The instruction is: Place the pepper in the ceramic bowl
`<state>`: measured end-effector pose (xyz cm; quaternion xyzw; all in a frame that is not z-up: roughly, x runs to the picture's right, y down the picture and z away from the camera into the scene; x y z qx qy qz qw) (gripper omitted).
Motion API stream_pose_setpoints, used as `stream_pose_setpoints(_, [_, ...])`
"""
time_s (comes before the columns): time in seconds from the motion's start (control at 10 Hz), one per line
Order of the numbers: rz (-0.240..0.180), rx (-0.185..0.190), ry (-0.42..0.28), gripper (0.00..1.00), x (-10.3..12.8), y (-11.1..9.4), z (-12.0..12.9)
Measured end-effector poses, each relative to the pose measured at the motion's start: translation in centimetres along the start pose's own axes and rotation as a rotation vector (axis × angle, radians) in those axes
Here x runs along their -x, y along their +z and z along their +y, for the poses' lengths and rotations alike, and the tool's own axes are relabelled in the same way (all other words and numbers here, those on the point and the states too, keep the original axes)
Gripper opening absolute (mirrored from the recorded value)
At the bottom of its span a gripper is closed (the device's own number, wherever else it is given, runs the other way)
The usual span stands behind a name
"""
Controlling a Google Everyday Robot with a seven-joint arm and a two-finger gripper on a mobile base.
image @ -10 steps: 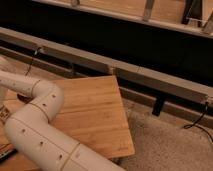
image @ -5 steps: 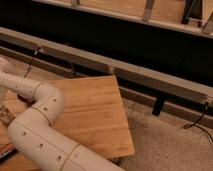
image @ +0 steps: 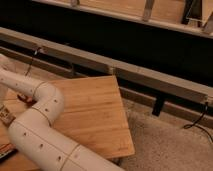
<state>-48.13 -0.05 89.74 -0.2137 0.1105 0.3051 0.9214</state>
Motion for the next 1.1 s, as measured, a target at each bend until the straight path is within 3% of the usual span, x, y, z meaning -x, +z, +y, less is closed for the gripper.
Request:
stream_pose_setpoints(0.4, [-0.035, 0.002, 0.011, 0.80, 0.5, -2.2, -1.6])
stream_pose_setpoints(0.8, [0.031, -0.033, 0.224, 0.80, -4.2, -4.5, -10.7])
stream_pose_setpoints(0.9, [0.042, -0.035, 0.240, 0.80, -4.8, -4.7, -11.6])
stream_pose_setpoints(1.1, [0.039, -0.028, 0.235, 0.80, -4.6, -4.7, -11.1])
